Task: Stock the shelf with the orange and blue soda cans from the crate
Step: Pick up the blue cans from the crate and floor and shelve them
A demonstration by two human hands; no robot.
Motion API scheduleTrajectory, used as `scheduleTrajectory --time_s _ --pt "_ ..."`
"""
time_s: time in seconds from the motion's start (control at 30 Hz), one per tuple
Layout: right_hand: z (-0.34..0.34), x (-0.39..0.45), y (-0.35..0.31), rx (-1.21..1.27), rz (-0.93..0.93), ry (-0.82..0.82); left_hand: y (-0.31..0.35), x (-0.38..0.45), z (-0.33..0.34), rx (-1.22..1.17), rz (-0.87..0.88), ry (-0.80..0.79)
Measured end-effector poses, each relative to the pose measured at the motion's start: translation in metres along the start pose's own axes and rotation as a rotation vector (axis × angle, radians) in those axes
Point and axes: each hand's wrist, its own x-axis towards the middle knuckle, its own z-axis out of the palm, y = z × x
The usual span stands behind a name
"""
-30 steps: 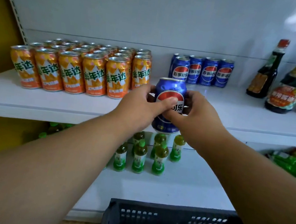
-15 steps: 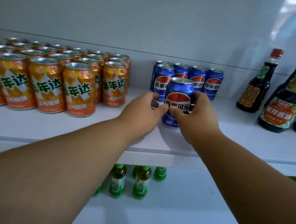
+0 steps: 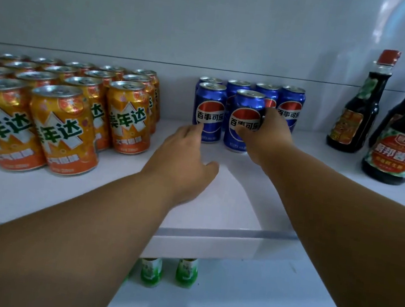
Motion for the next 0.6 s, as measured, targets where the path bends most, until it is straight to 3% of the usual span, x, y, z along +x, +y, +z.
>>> scheduleTrajectory --time_s 0.6 --pt "0.012 0.019 -0.002 -0.124 -0.029 0.043 -0.001 0.003 0.002 -0.038 -0.028 0.017"
